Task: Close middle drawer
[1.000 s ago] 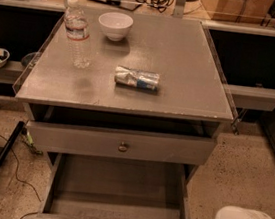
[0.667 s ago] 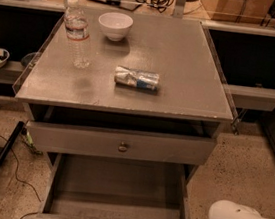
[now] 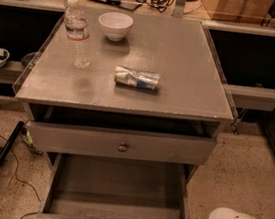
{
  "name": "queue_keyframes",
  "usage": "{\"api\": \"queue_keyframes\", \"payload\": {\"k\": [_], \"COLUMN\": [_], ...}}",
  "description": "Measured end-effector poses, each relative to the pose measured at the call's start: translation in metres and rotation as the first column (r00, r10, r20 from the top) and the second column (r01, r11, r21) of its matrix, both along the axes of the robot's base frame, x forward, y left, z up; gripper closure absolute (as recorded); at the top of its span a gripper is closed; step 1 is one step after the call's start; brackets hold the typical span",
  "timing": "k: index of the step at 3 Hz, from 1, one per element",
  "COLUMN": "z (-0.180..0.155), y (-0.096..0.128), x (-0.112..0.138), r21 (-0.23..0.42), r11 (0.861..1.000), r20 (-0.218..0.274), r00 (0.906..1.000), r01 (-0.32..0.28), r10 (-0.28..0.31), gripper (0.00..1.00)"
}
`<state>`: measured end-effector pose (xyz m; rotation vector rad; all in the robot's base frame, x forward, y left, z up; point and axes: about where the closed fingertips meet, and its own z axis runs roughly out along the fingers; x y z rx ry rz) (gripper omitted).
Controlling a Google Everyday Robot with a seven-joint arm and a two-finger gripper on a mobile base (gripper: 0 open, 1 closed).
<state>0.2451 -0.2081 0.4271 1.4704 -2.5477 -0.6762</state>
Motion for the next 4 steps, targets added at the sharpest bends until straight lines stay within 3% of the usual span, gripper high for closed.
{"api": "queue_keyframes", "payload": {"k": [1,4], "z": [-0.017,-0.003], "y": [0.002,0.031], "x": [0.002,0.063], "r21": [0.022,0.132], "r11": [0.999,0.987], "r20": [-0.01,0.088], "r00": [0.9991,0.9905], "r01": [0.041,0.094], "r10": [-0.041,-0.106], "gripper": [1.0,1.0]}}
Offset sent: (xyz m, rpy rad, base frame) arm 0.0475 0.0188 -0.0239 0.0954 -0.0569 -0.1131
